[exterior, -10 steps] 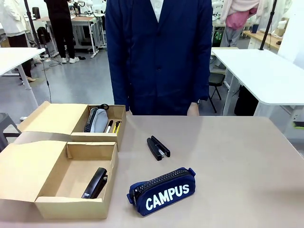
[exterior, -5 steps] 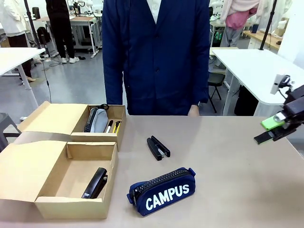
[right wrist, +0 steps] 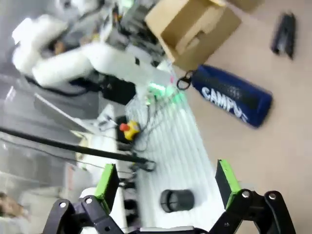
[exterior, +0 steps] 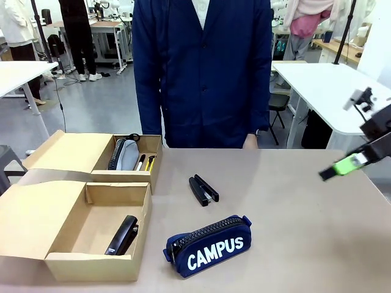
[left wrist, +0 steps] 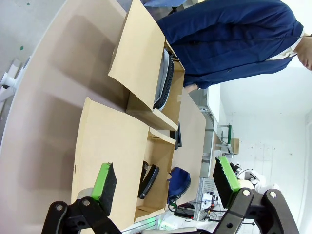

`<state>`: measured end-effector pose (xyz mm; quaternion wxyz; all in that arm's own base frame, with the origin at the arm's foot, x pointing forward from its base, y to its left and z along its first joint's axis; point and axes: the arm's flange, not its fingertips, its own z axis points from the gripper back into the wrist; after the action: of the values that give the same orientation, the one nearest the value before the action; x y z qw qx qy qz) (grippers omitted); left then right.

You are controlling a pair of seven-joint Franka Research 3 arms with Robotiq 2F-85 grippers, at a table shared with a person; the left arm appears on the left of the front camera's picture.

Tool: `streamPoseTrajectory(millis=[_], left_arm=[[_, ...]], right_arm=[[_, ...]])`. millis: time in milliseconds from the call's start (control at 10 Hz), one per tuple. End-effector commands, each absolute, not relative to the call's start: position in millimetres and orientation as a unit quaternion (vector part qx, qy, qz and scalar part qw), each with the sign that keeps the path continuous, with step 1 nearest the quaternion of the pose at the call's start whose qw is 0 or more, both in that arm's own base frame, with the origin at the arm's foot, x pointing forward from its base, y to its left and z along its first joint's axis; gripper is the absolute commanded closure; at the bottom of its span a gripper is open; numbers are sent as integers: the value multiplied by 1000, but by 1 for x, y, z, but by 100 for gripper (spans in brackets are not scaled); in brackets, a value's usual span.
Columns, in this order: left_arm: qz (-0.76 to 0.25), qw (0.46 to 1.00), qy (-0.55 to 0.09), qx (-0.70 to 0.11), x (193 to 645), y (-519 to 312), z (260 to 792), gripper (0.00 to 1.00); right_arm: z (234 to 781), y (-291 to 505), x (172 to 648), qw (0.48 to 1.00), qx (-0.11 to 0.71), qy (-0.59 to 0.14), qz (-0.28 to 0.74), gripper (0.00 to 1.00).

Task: Place items inside the box.
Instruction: Pick up a Pencil pouch or Stapler and place it inside the Mailer Box closest to the robot.

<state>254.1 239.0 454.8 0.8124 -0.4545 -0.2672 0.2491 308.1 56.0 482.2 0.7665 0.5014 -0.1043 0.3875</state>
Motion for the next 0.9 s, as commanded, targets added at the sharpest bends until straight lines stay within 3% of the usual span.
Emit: streamPoseTrajectory(millis=[0, 100, 200, 300, 400, 500, 600, 700, 800], left_arm=[[240, 808, -277, -461, 254, 239, 454, 0], [240, 808, -277, -461, 254, 239, 454, 0], [240, 808, -277, -461, 254, 239, 454, 0], [240, 808, -277, -461, 254, 239, 454, 0], [240, 808, -277, -461, 254, 239, 454, 0], [240, 808, -277, -461, 254, 239, 454, 0], [240, 808, -277, -461, 254, 239, 454, 0], [240, 808, -277, -461, 254, 239, 454, 0], [240, 808, -277, -461, 254, 239, 454, 0]], right_arm=[[485, 80, 313, 590, 472, -300, 582, 0], [486, 85, 309, 533, 499, -278, 624, 0], [484, 88, 298, 488, 496, -208, 688, 0], [484, 83, 290, 534, 475, -142, 684, 0], [498, 96, 299, 641, 473, -212, 566, 0], [492, 101, 288, 590, 474, -188, 626, 0], [490, 105, 281, 541, 406, -183, 714, 0], [487, 121, 282, 543, 342, -168, 748, 0], [483, 145, 290, 583, 287, -134, 748, 0]])
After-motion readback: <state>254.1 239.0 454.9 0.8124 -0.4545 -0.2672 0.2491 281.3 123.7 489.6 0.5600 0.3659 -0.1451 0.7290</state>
